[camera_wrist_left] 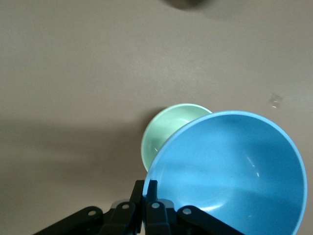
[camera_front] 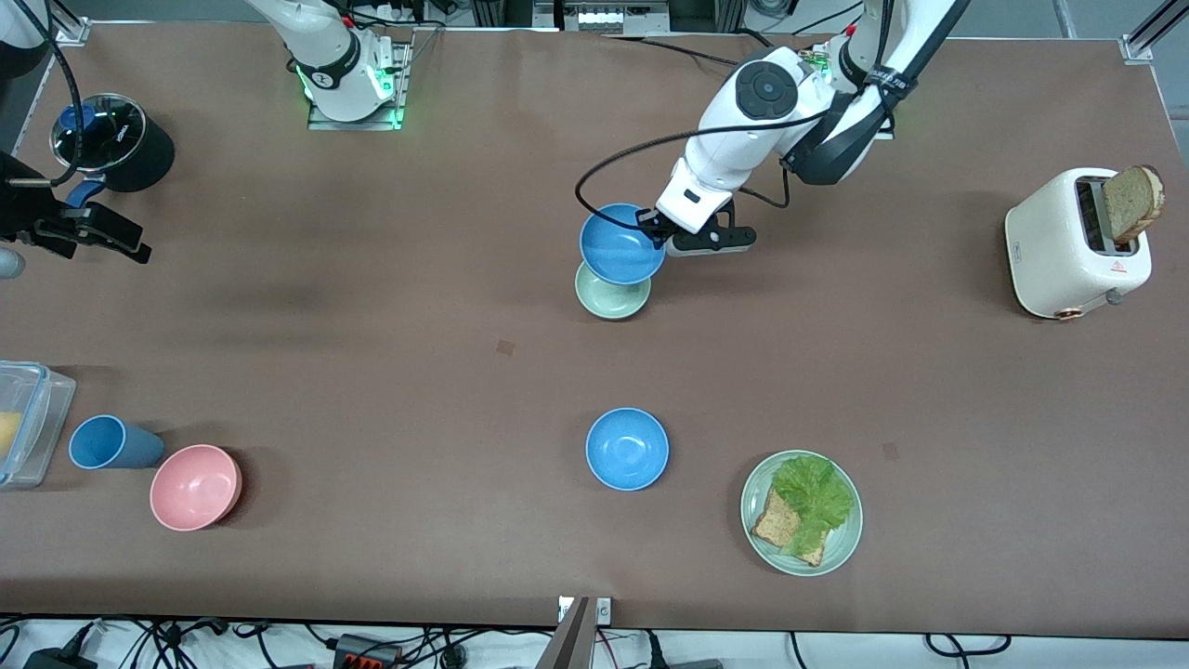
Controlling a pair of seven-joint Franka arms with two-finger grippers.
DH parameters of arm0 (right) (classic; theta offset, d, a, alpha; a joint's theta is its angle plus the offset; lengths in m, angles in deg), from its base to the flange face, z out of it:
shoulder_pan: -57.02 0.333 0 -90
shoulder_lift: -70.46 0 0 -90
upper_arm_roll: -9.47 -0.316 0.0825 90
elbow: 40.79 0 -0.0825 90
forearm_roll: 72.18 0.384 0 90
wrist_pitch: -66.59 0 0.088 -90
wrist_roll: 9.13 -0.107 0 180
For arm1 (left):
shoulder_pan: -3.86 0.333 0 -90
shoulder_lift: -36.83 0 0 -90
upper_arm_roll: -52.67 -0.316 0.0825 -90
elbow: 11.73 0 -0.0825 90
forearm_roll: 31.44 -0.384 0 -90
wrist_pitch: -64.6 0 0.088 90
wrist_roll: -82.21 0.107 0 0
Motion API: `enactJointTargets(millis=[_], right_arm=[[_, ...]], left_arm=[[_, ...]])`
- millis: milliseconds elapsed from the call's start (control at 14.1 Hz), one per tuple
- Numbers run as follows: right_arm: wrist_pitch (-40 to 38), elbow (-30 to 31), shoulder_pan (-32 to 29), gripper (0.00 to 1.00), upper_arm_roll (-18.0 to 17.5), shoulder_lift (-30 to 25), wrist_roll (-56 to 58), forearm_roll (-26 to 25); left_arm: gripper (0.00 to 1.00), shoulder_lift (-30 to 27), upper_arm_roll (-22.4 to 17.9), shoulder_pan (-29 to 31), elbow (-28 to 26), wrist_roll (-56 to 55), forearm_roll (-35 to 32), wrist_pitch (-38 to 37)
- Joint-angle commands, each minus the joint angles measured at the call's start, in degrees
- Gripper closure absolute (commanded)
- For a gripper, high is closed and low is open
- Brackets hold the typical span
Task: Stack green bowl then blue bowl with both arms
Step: 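Lower the blue bowl into the green bowl with the left gripper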
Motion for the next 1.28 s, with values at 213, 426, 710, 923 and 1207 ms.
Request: enactJointTargets(millis=[213, 426, 710, 923, 1207], right_arm=[[-0.53, 0.41, 0.07, 0.00, -0.13, -1.08, 0.77, -0.78], [-0.09, 0.41, 0.16, 0.00, -0.22, -1.08, 0.85, -0.96], [0.62, 0.68, 1.47, 0.00, -0.22, -1.08, 0.94, -2.09], [0.62, 0.77, 1.66, 0.00, -0.22, -0.90, 0.94, -2.10], [0.62, 0.85, 1.83, 0.00, -0.22, -0.99, 0.94, -2.10]], left_arm=[[1.00, 12.62, -4.96, -8.25, 6.25, -11.02, -19.95, 0.87], [1.00, 15.27, -8.04, -13.45, 8.19, -16.48, -24.62, 0.87], [1.00, 17.11, -9.47, -13.73, 8.29, -16.14, -32.26, 0.95], [0.99, 17.30, -9.73, -13.38, 8.20, -14.92, -33.95, 0.95], [0.68, 16.77, -8.94, -10.22, 8.29, -12.19, -33.87, 0.95]])
